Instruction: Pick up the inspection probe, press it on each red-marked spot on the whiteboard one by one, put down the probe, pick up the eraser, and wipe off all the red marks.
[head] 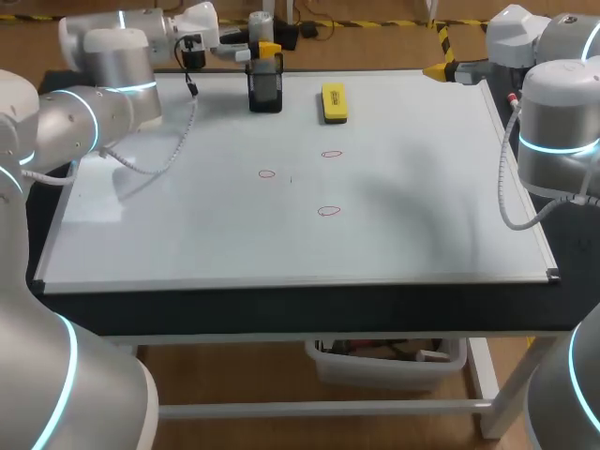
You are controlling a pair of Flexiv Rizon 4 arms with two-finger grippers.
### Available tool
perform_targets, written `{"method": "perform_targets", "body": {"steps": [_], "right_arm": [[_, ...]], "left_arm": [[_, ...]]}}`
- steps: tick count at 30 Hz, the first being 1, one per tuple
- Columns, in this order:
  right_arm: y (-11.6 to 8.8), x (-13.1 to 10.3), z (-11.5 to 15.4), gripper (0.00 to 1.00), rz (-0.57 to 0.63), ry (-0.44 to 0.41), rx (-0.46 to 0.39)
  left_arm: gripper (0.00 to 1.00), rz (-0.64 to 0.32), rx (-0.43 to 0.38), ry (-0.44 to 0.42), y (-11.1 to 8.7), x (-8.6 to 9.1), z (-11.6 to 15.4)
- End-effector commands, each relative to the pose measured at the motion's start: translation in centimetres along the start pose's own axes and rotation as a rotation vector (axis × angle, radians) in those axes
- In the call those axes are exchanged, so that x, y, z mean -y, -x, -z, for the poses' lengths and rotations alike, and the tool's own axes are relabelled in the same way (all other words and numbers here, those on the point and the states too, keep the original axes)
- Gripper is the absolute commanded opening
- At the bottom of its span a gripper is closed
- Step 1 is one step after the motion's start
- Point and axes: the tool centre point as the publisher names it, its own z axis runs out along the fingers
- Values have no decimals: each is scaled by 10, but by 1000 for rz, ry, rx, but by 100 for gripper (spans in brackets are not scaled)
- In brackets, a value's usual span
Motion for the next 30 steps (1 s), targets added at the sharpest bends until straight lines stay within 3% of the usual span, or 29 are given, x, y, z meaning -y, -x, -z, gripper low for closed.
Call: {"method": "perform_targets", "body": {"steps": [1, 19, 30], "right_arm": [[0, 0, 0, 100, 0, -3, -1], [0, 0, 0, 100, 0, -3, -1], [0, 0, 0, 100, 0, -3, -1]], "left_arm": [[0, -3, -216, -6, 9, -3, -2], [0, -36, -247, -24, -5, 15, 4], [0, -56, -255, -44, -18, 35, 8]]}}
